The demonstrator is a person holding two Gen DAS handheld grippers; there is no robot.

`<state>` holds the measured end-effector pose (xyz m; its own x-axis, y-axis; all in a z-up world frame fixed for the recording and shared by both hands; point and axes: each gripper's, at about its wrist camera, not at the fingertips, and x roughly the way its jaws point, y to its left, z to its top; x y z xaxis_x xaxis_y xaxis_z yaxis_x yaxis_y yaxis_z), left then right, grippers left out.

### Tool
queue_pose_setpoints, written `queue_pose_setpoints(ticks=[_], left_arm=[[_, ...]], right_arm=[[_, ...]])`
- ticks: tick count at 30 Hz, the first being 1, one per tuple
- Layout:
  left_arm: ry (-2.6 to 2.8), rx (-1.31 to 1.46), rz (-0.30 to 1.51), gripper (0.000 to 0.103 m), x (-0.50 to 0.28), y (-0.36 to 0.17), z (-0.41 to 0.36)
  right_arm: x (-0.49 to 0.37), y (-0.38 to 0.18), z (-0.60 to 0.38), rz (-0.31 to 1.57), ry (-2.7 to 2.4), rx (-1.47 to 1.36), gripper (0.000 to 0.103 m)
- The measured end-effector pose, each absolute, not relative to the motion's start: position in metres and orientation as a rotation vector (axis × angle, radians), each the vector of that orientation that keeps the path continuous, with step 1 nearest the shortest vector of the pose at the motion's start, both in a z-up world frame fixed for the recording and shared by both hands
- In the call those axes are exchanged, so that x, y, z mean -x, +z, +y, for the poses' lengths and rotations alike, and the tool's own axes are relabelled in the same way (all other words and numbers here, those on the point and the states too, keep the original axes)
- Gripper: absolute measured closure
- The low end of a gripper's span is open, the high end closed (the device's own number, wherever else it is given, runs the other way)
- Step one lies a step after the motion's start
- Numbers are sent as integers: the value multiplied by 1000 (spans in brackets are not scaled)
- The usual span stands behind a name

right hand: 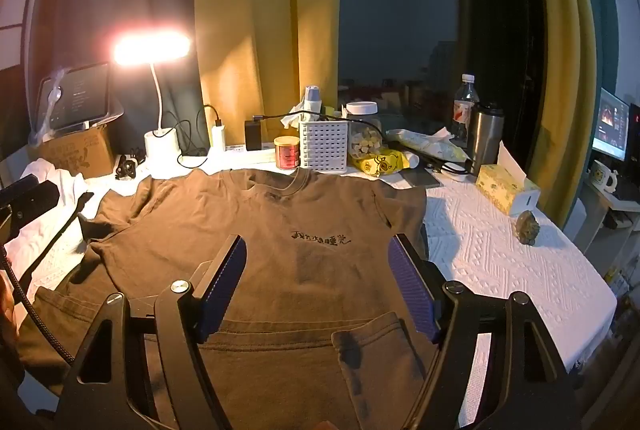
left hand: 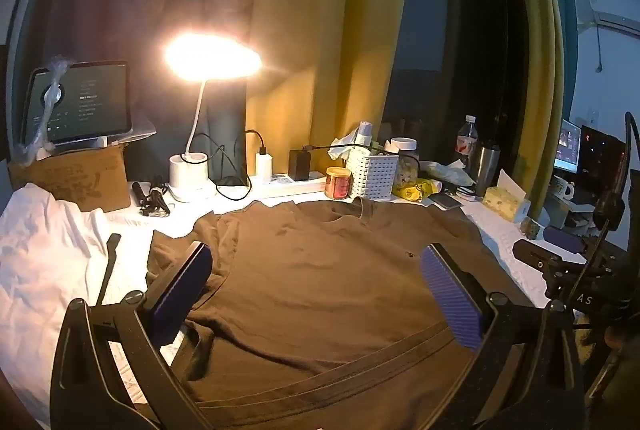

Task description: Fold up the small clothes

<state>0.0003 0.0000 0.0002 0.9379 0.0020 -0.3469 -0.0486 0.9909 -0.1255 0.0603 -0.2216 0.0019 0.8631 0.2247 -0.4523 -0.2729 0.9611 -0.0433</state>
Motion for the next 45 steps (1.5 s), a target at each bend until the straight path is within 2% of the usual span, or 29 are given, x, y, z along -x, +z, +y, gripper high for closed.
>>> queue_pose_setpoints(ticks=[45], left_arm=[[48, 174, 337, 1, 0, -7, 12]], right_arm=[[-62, -1, -221, 463, 261, 112, 27]])
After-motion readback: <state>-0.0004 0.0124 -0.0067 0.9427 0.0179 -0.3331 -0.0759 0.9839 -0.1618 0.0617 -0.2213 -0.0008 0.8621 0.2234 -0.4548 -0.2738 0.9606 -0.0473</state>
